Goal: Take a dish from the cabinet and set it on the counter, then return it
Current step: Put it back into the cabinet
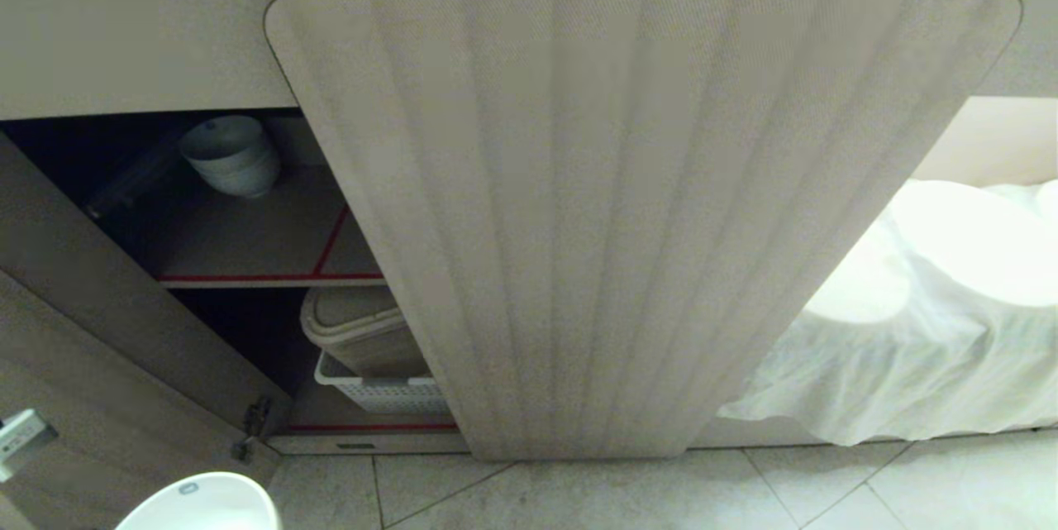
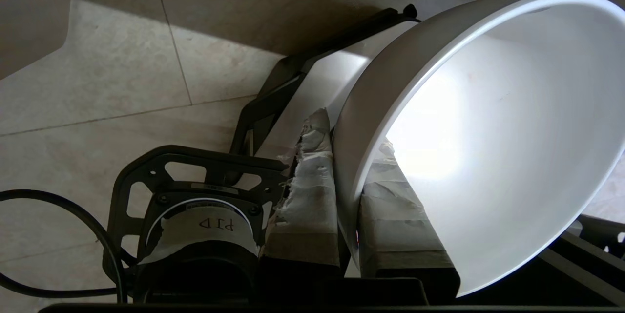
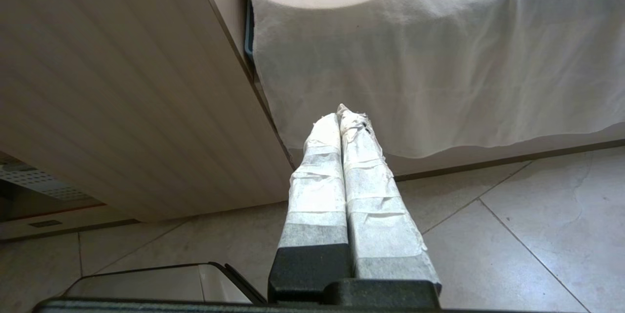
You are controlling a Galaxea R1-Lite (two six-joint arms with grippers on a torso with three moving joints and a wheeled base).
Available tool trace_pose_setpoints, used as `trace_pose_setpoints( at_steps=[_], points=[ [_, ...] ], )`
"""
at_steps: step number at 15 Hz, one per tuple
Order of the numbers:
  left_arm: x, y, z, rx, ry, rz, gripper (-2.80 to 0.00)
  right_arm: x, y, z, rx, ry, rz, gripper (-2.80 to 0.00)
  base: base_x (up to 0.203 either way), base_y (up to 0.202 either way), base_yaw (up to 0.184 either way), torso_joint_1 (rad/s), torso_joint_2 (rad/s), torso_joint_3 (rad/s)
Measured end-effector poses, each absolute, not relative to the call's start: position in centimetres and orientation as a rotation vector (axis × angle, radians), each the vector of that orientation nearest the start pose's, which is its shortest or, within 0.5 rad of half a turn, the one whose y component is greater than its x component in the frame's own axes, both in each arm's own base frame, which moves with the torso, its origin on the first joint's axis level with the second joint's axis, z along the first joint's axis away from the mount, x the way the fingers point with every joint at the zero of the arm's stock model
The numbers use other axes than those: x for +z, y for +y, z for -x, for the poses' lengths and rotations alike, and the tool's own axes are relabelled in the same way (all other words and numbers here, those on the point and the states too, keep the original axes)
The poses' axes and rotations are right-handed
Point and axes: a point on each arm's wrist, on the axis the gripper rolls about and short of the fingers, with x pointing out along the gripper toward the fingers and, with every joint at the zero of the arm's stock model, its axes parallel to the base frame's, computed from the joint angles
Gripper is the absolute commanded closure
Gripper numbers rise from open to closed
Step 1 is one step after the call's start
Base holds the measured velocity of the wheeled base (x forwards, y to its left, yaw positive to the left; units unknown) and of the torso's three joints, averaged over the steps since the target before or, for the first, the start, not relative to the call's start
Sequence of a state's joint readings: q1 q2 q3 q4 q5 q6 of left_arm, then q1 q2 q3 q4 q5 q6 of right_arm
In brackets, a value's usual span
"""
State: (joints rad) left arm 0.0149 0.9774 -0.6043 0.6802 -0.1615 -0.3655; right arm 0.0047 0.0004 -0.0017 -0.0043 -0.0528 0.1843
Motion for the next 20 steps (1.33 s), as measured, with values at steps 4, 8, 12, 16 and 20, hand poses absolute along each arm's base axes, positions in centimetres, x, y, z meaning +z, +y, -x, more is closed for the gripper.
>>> trace_pose_setpoints(
  at_steps=[4, 8, 12, 16, 20],
  points=[
    [16.6, -0.3, -7.3, 0.061, 1.066, 0.425, 0.00, 7.6, -0.1, 2.3, -0.047, -0.010, -0.184, 0.00, 0.000, 0.000, 0.000, -0.002, 0.00, 0.030],
    [16.8, -0.2, -7.5, 0.069, 1.048, 0.438, 0.00, 7.6, -0.1, 2.3, -0.047, -0.010, -0.184, 0.00, 0.000, 0.000, 0.000, 0.000, 0.00, 0.000],
    [17.8, -0.4, -8.7, 0.068, 0.912, 0.504, 0.00, 7.6, -0.1, 2.3, -0.047, -0.010, -0.184, 0.00, 0.000, 0.000, 0.000, 0.000, 0.00, 0.000],
    [18.5, -0.4, -9.2, 0.076, 0.875, 0.552, 0.00, 7.6, -0.1, 2.3, -0.048, -0.010, -0.184, 0.00, 0.000, 0.000, 0.000, 0.000, 0.00, 0.000],
    [18.8, -0.1, -10.9, 0.106, 0.840, 0.588, 0.00, 7.6, -0.1, 2.3, -0.048, -0.010, -0.183, 0.00, 0.000, 0.000, 0.000, 0.000, 0.00, 0.000]
  ],
)
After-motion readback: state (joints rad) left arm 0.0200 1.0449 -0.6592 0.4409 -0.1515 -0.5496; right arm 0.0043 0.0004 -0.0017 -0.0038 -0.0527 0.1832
